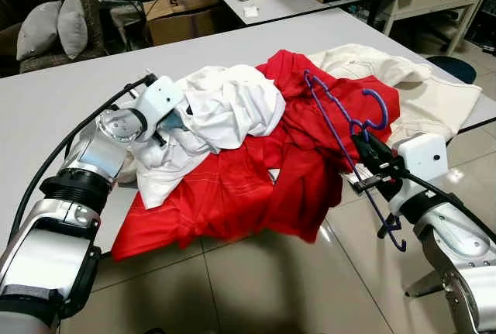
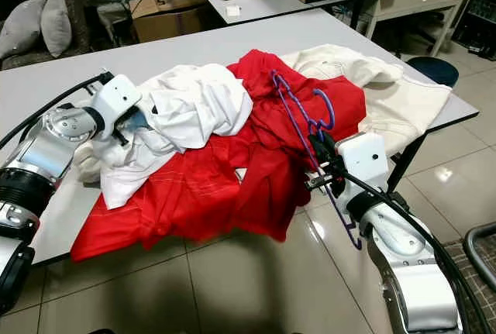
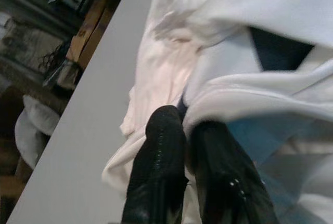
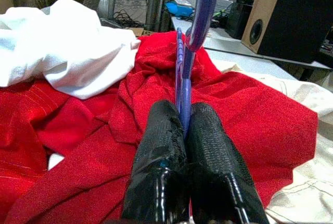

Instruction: Hang hanger

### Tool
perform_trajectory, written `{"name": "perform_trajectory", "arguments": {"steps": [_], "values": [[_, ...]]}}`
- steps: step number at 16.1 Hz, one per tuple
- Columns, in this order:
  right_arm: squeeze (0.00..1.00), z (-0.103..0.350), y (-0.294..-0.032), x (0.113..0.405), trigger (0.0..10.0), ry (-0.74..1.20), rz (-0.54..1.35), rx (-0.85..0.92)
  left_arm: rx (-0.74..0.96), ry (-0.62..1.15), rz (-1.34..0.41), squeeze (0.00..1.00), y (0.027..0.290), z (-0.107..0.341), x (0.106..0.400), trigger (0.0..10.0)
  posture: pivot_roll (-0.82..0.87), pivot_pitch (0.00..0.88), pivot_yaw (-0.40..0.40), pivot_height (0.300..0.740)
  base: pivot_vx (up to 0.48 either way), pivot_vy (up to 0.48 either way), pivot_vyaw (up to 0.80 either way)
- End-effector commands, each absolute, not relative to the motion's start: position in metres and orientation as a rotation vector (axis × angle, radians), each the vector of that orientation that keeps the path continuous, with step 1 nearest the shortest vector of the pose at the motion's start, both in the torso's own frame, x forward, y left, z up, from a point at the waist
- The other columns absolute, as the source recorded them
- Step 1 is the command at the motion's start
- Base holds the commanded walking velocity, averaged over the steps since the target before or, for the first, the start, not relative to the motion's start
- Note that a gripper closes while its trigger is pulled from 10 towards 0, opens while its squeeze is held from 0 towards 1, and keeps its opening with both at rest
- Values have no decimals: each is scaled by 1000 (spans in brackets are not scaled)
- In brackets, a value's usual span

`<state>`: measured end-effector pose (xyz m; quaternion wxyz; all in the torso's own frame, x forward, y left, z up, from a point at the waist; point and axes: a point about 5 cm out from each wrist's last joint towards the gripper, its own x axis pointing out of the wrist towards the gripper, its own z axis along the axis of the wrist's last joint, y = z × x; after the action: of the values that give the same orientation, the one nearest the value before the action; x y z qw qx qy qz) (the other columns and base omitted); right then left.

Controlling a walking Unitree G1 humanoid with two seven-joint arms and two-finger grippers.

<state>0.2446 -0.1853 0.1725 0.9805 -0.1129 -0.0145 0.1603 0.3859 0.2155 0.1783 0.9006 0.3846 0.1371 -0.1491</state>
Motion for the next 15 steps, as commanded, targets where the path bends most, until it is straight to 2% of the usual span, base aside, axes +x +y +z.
{"name": "perform_trajectory", "arguments": {"steps": [1,4,5,6,7,8,9,10,13,15], "values": [[0,178,-187,247,10000,-56,319,-239,768,275,-265,0,220,183,387,0,-96,0,105,740,0,0,0],[0,178,-187,248,10000,-60,317,-239,550,213,-251,0,216,186,387,0,-97,0,109,740,0,0,0],[0,178,-187,248,10000,-60,317,-239,531,209,-251,0,215,186,386,0,-97,0,109,740,0,0,0],[0,178,-187,250,10000,-74,281,-220,282,66,-240,0,207,198,383,0,-91,0,105,740,0,0,0],[0,179,-186,252,10000,-83,256,-205,165,-14,-202,0,207,205,380,0,-90,0,104,740,0,0,0],[0,180,-182,257,10000,-103,212,-153,28,-81,-95,0,213,210,372,7333,-73,0,88,740,0,0,0],[0,180,-182,257,10000,-103,212,-153,28,-81,-95,0,213,210,372,7333,-73,0,88,740,0,0,0],[0,182,-180,261,10000,-116,186,-111,36,-45,-60,0,212,202,365,10000,-58,0,73,740,0,0,0],[0,187,-180,271,10000,-140,165,-67,210,-11,-133,0,190,179,343,10000,-34,0,37,740,0,0,0],[0,192,-178,278,10000,-150,171,-63,181,-32,-123,0,184,184,344,10000,-33,0,22,740,0,0,0]]}}
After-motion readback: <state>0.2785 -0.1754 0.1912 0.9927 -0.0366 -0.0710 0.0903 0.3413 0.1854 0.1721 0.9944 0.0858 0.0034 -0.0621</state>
